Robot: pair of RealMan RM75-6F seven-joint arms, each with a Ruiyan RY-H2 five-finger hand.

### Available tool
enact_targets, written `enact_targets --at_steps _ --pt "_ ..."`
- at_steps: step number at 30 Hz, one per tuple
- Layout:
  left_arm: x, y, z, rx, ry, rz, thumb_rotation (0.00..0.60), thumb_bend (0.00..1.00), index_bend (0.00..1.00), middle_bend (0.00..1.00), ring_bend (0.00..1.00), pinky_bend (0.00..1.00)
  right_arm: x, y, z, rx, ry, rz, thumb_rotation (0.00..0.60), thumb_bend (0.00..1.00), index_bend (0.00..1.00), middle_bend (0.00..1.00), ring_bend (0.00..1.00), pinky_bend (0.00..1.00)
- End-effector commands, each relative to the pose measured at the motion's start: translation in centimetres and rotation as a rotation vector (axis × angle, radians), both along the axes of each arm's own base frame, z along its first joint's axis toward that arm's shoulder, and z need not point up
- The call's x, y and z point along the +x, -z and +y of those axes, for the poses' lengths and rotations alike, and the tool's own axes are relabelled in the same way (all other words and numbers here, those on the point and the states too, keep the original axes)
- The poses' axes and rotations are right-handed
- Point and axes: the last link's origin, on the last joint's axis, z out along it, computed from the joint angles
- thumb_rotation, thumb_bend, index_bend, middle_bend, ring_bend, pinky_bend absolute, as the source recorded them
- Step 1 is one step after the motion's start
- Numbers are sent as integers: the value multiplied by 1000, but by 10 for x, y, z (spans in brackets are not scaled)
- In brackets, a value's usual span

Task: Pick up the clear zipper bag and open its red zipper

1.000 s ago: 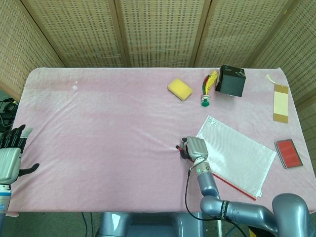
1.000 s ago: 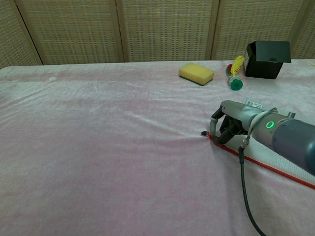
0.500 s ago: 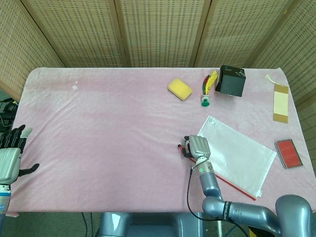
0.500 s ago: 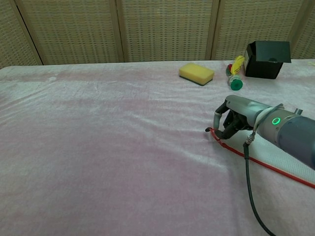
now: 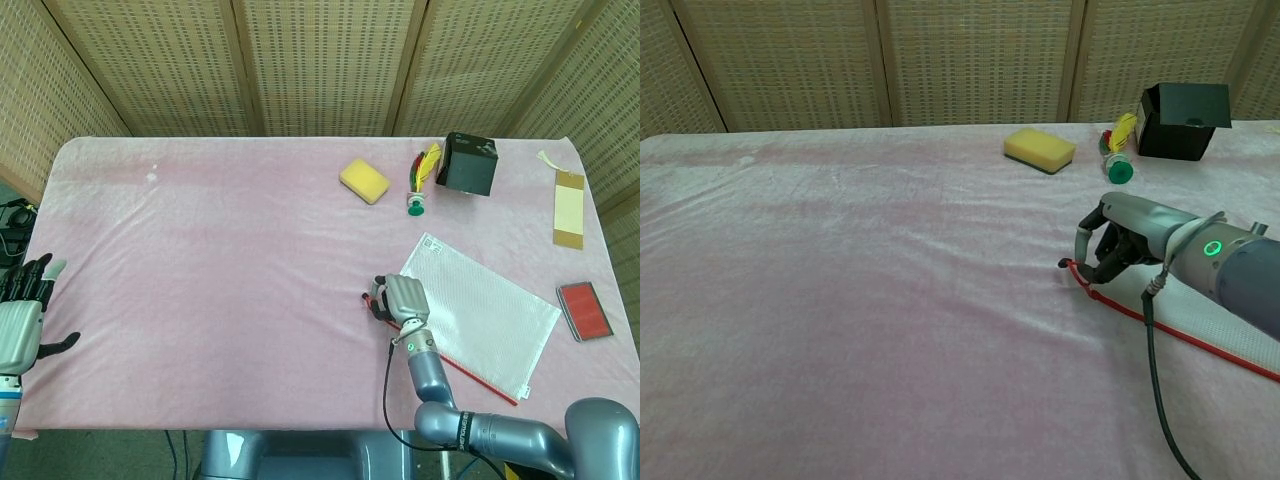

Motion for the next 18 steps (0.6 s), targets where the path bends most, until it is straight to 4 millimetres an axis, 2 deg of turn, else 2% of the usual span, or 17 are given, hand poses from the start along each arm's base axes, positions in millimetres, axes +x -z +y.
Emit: enact_targets --at_steps 1,8,18 --pt "0 0 0 1 1 -1 600 0 0 0 0 0 4 -1 4 6 -18 -19 600 733 782 955 958 1000" --pt "0 -2 -1 1 4 -9 600 0 0 0 0 0 19 -17 14 4 -101 -106 600 756 826 960 958 1000" --pt "1 -4 -3 -6 11 -27 600 0 0 0 0 0 51 -54 25 -11 -267 -251 600 756 828 965 958 1000"
